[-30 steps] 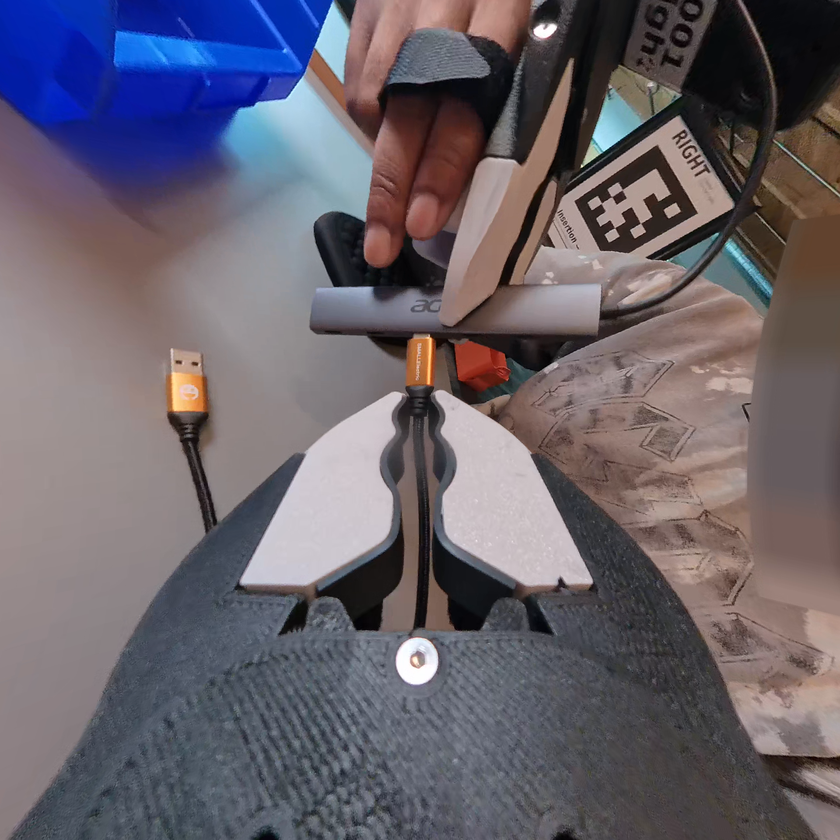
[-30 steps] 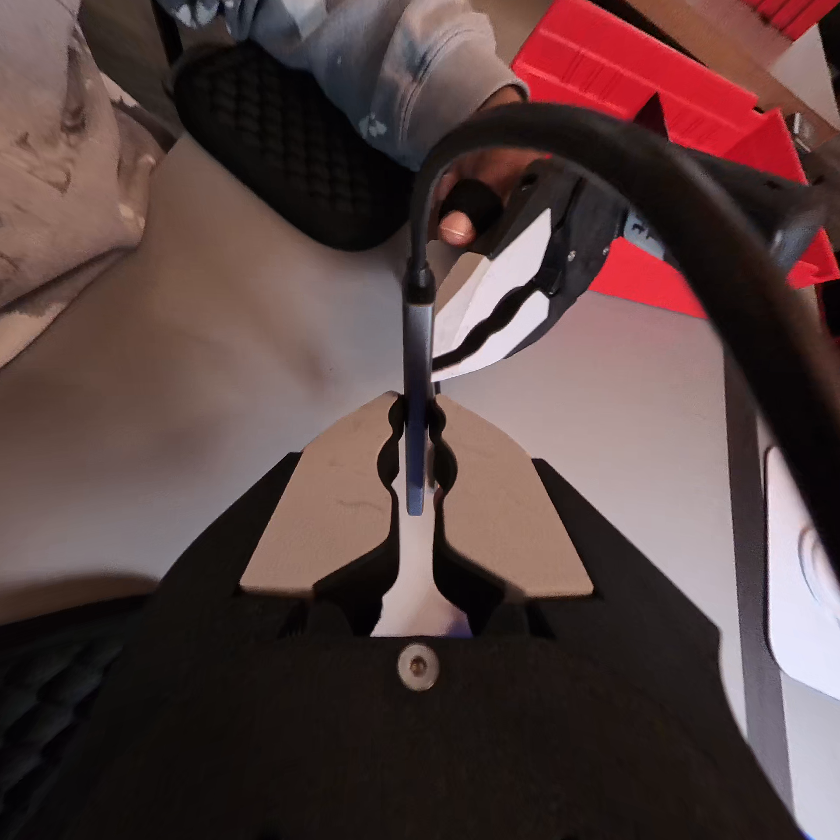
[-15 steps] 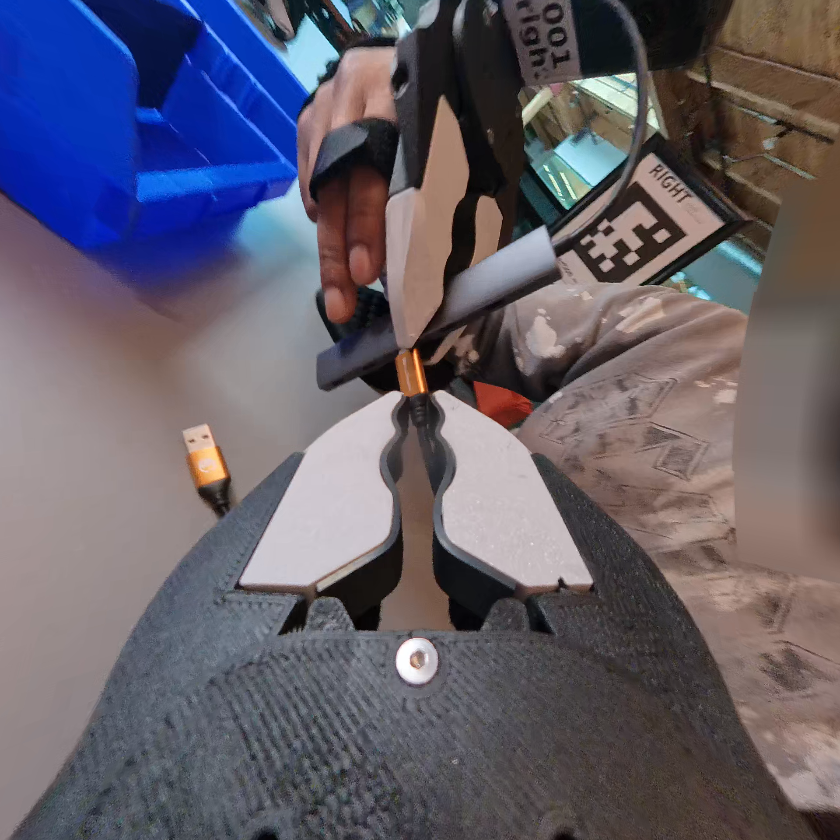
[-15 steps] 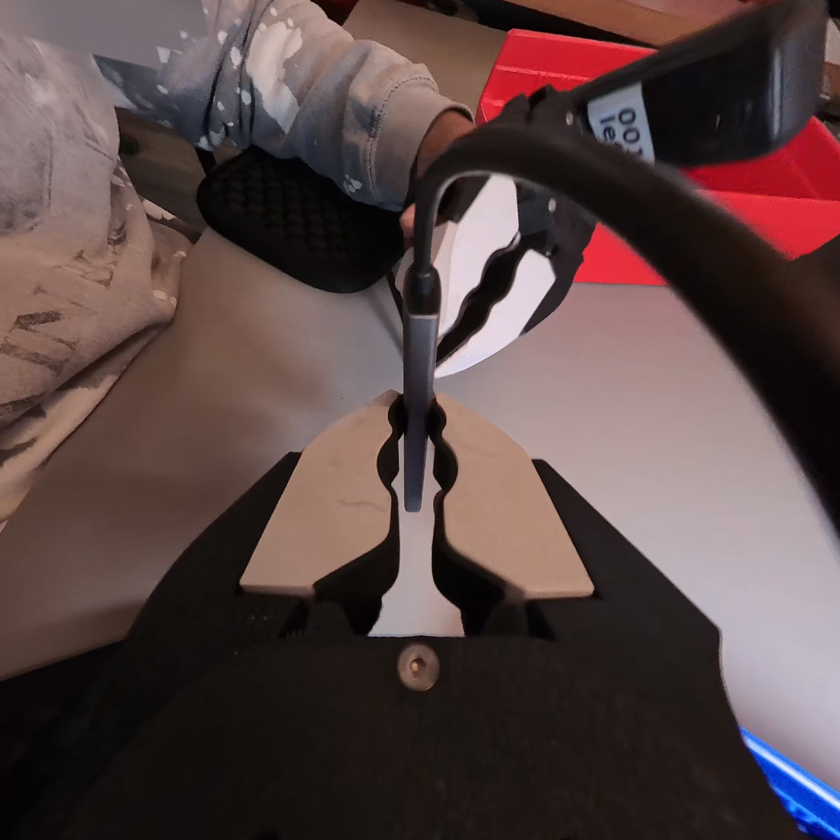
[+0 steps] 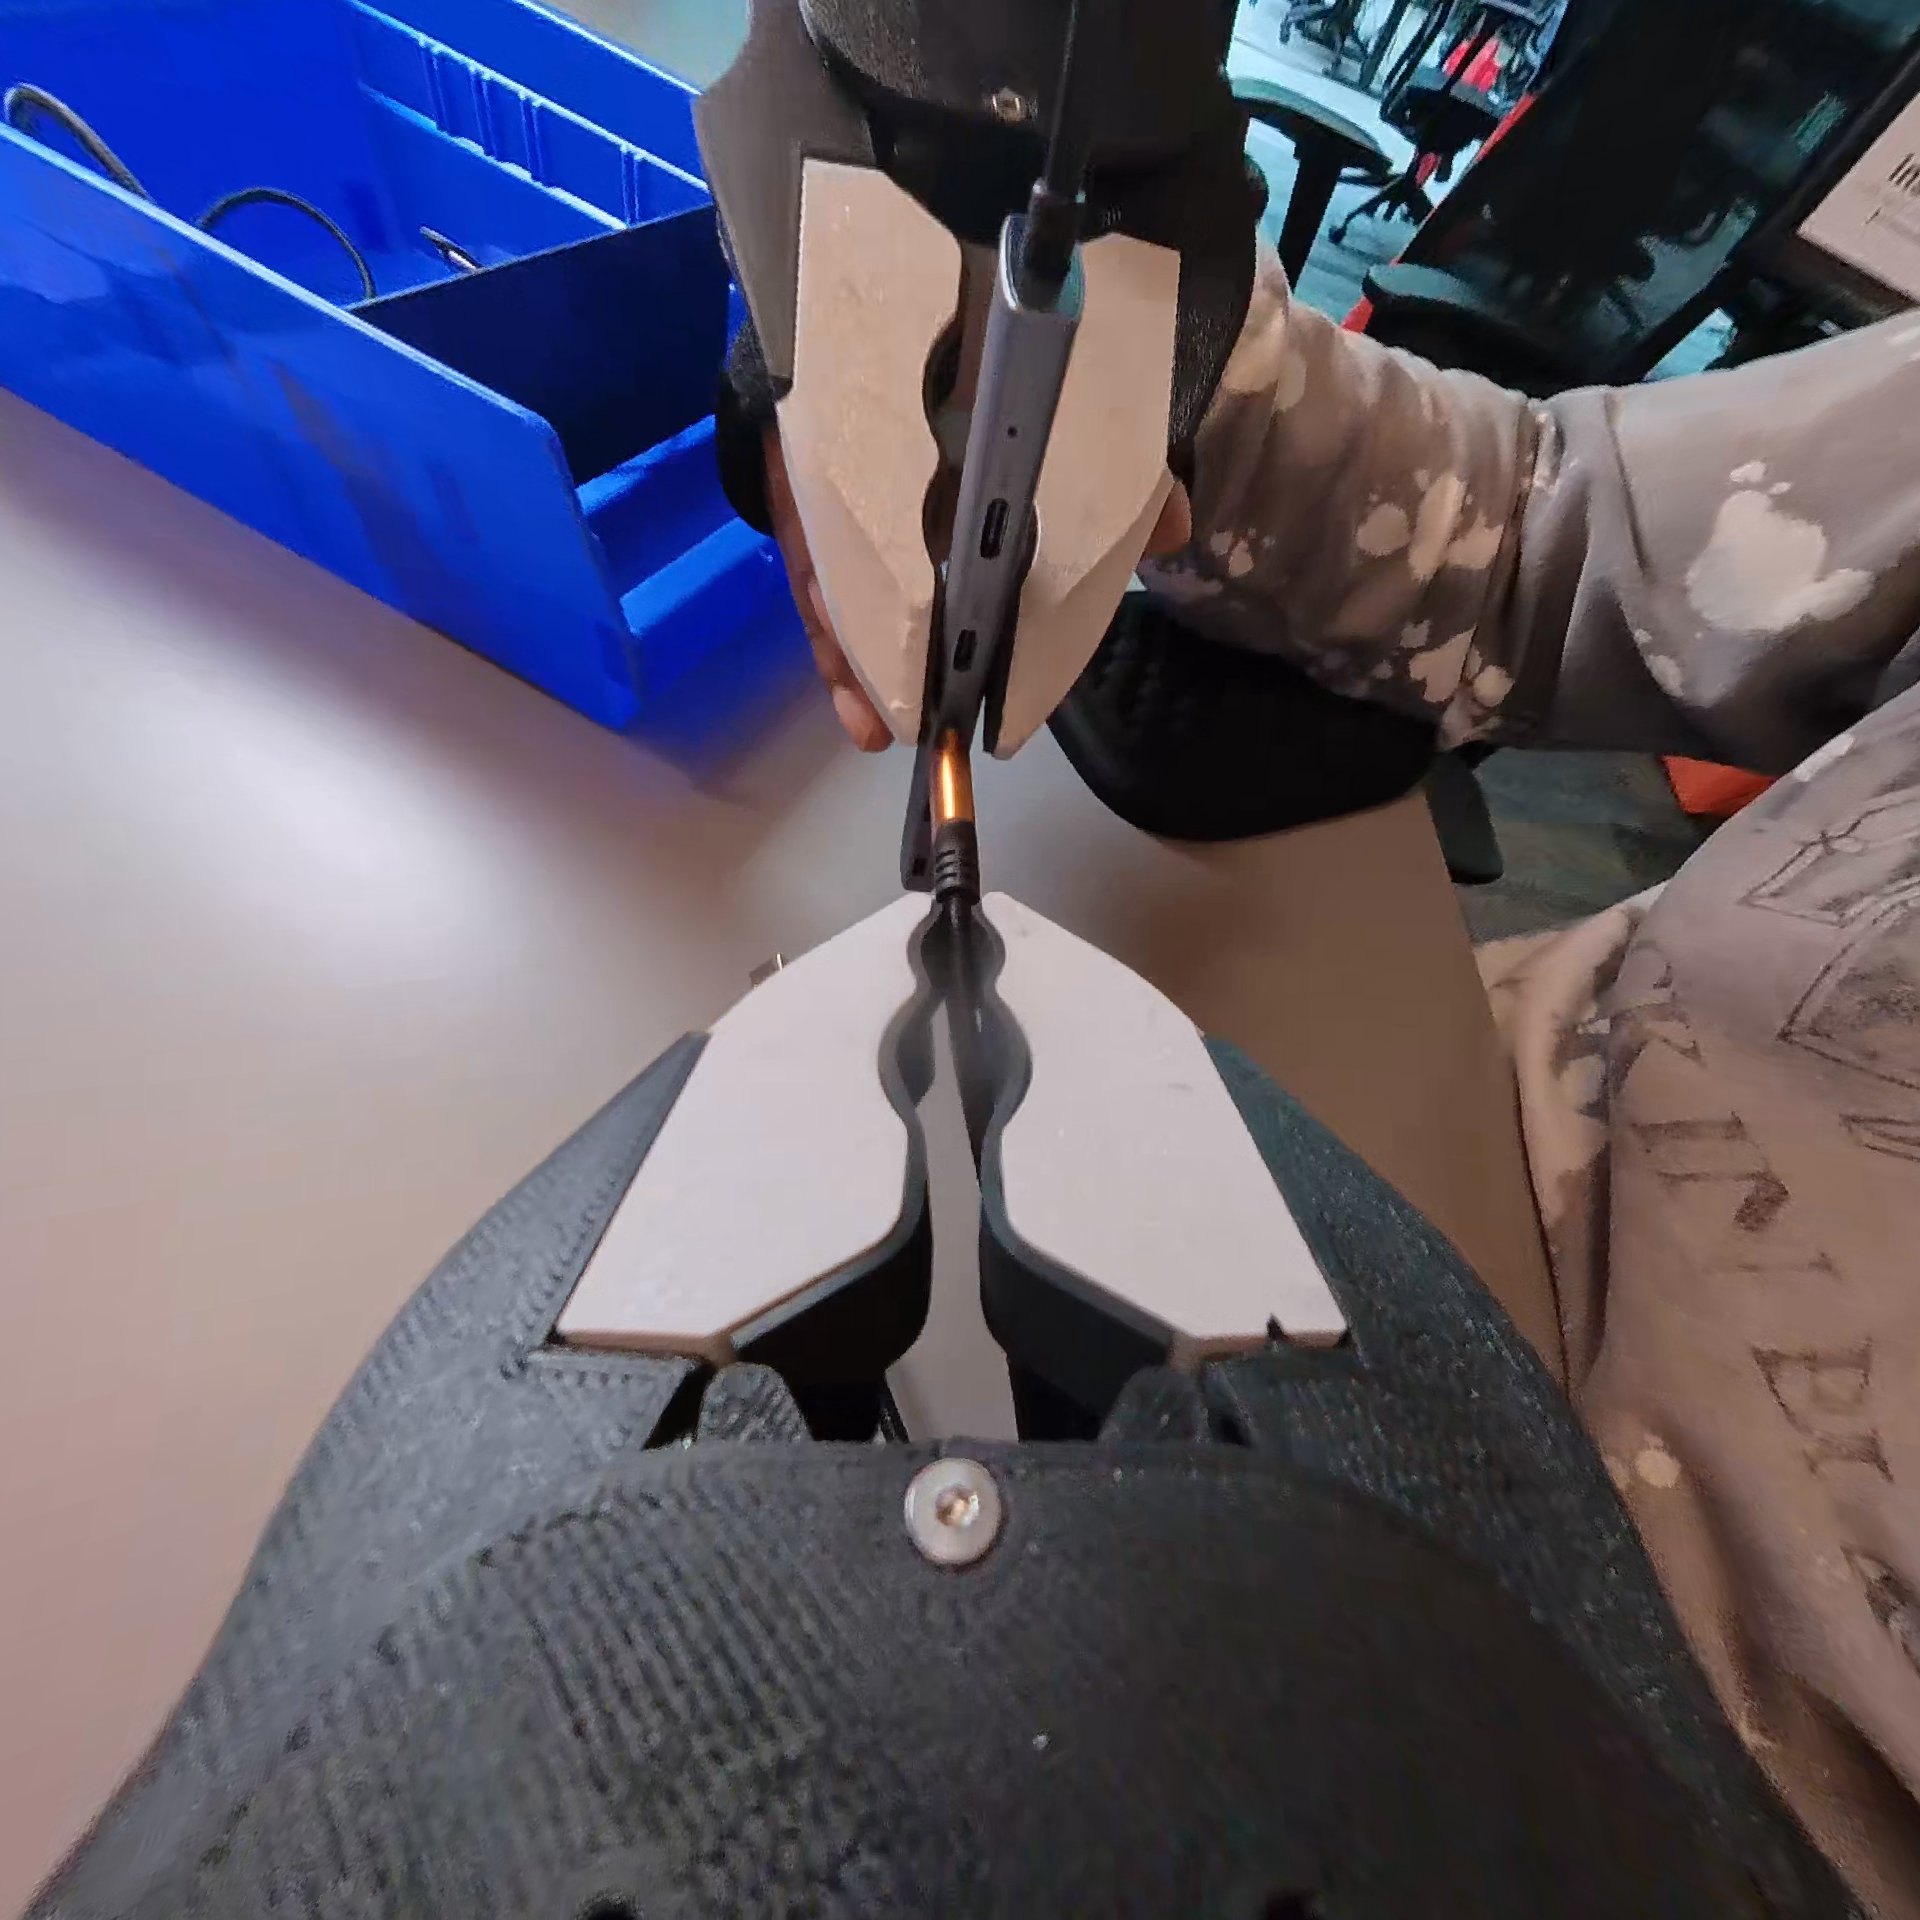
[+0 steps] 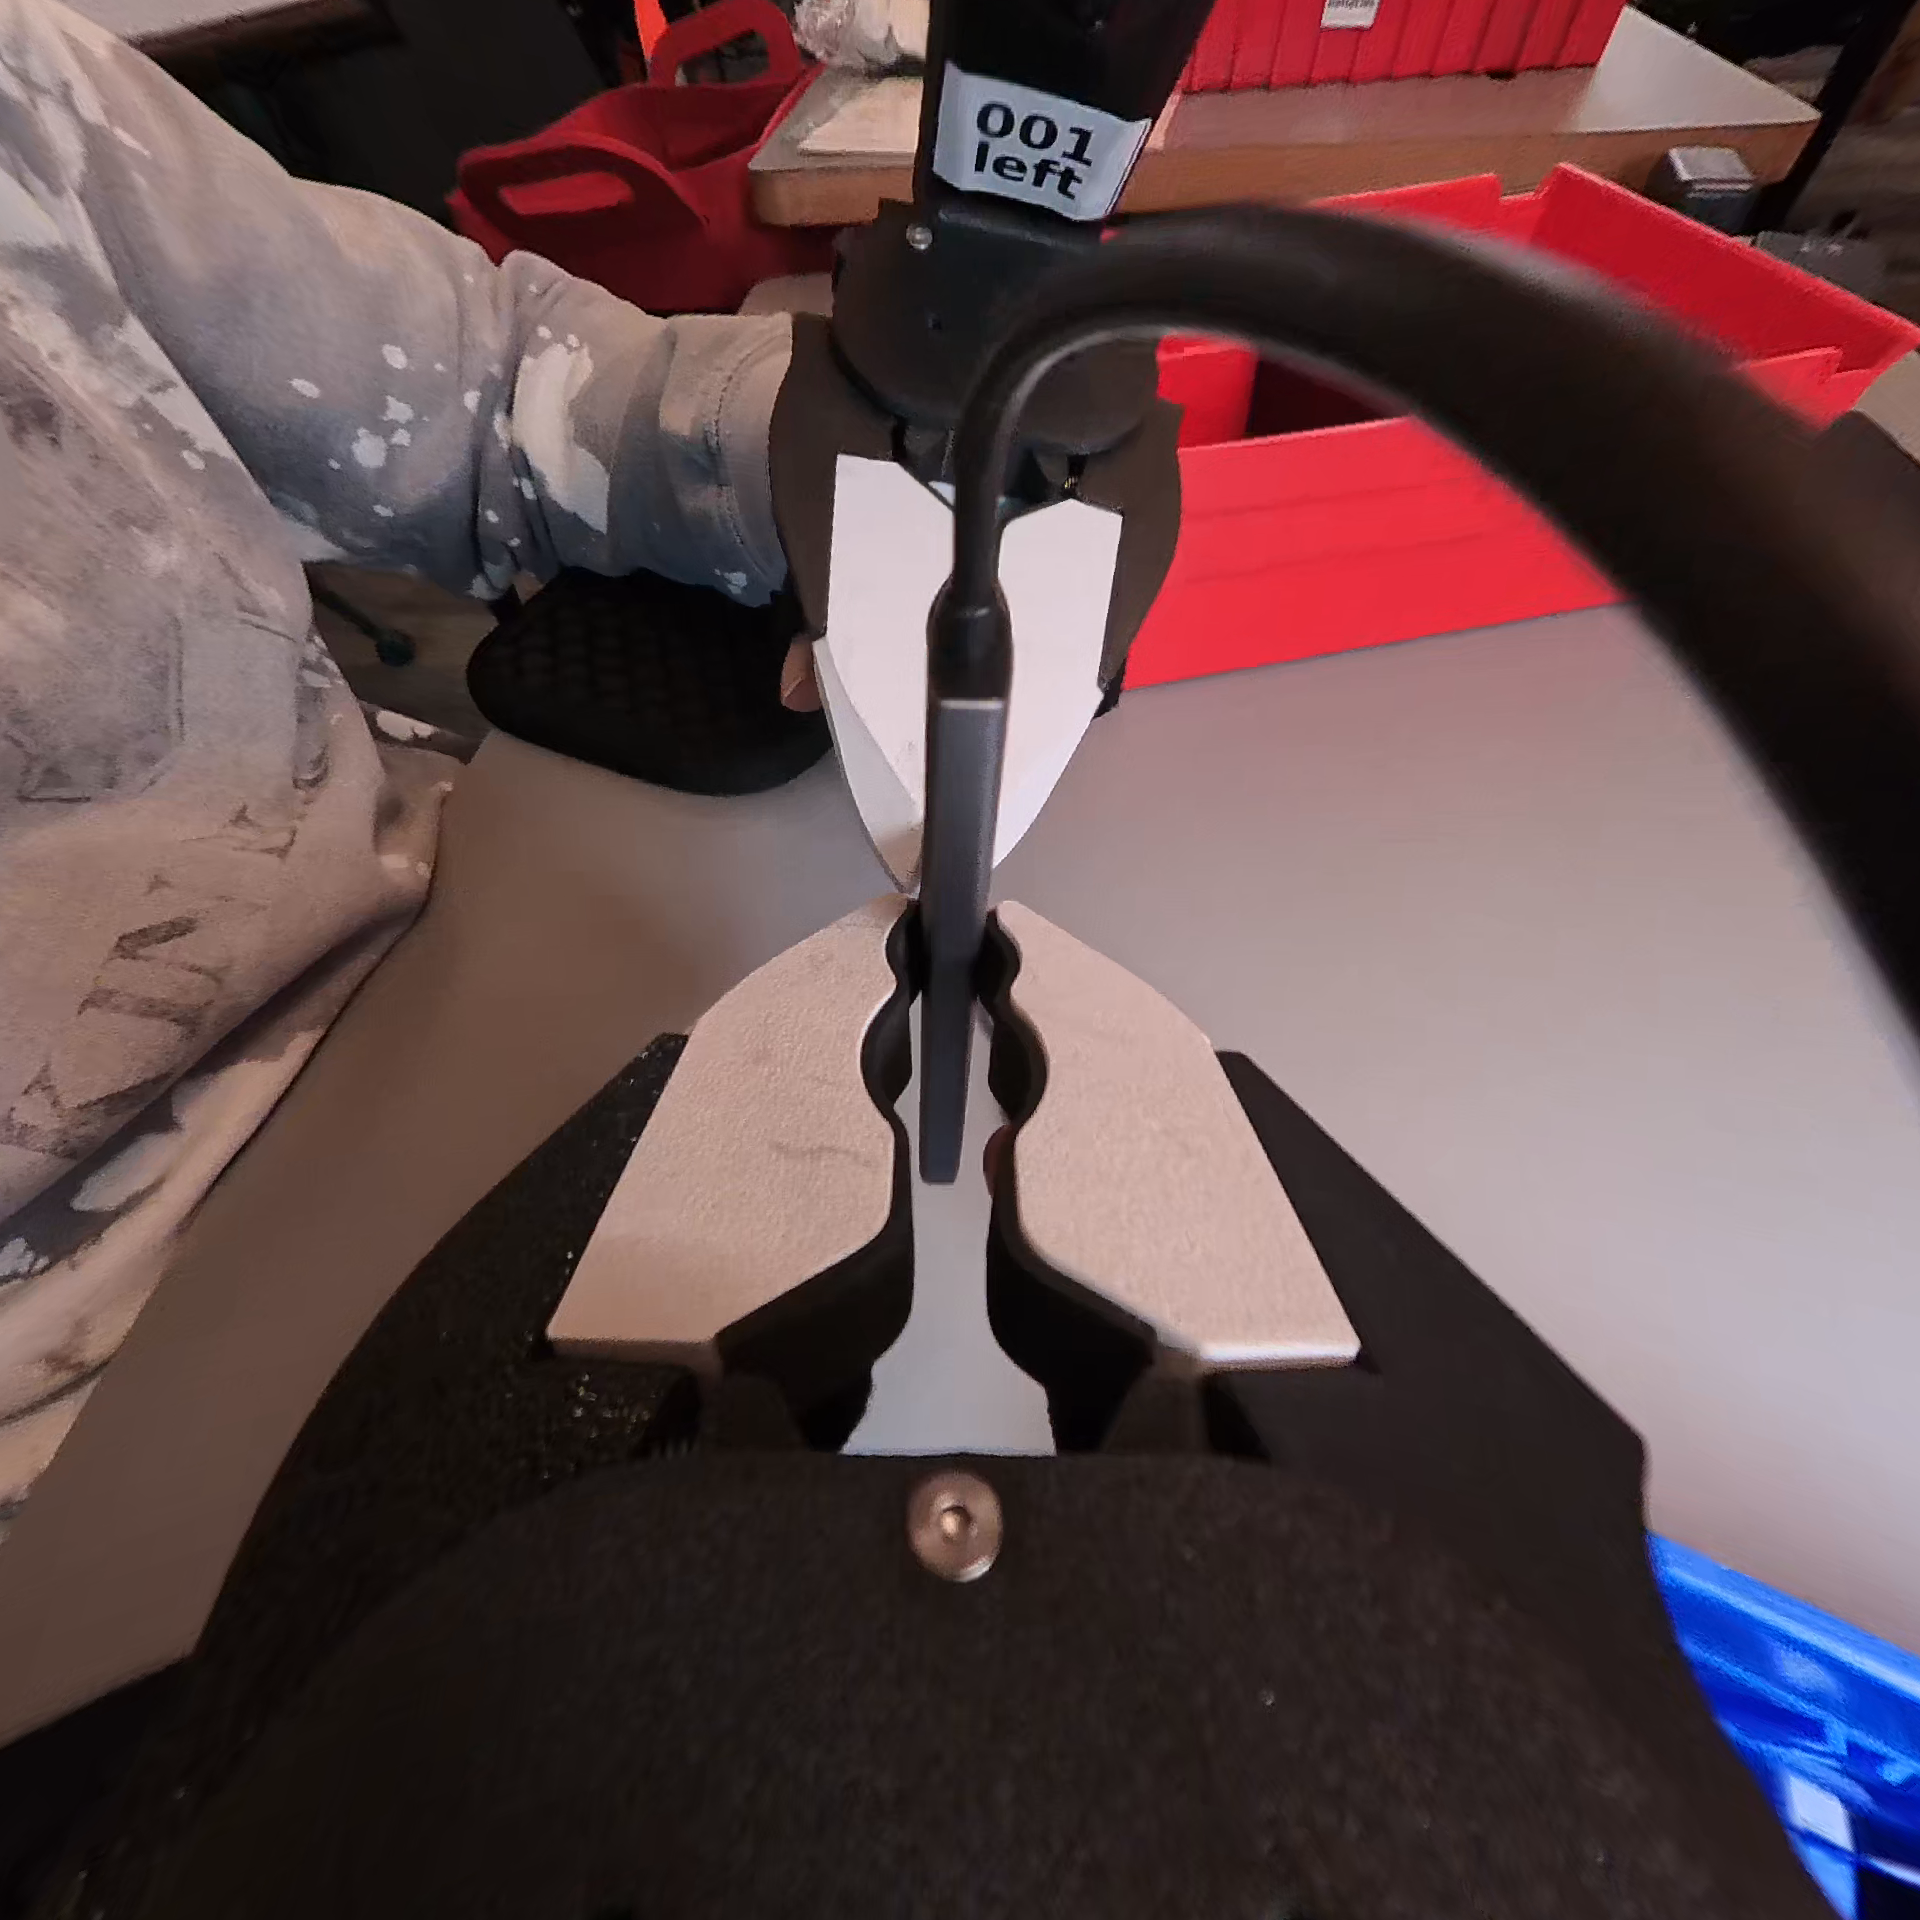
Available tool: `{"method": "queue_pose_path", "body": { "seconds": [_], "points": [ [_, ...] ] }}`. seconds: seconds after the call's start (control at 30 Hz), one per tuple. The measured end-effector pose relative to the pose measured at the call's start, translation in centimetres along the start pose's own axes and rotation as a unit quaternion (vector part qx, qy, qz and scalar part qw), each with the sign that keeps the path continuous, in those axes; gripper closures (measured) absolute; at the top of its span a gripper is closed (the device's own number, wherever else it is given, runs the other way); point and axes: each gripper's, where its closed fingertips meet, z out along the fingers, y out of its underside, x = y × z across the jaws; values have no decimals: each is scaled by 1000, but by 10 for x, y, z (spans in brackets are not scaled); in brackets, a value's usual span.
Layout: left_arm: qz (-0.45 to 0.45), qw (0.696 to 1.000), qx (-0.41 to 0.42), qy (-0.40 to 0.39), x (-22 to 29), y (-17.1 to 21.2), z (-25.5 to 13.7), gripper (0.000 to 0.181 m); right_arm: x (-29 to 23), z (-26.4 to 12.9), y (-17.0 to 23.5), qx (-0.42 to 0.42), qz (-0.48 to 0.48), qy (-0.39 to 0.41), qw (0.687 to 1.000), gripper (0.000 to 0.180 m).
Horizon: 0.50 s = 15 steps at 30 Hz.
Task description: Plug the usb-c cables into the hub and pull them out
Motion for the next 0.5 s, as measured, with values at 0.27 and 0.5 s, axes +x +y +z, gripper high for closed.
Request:
{"method": "queue_pose_path", "body": {
  "seconds": [0.27,0.5],
  "points": [
    [-3,1000,20,-5,-3,-6,-5,178,6,1,-9,45,19,-1,999,169],
    [-9,999,47,4,0,-12,-6,178,6,-3,-19,103,49,-24,993,169]
  ]
}}
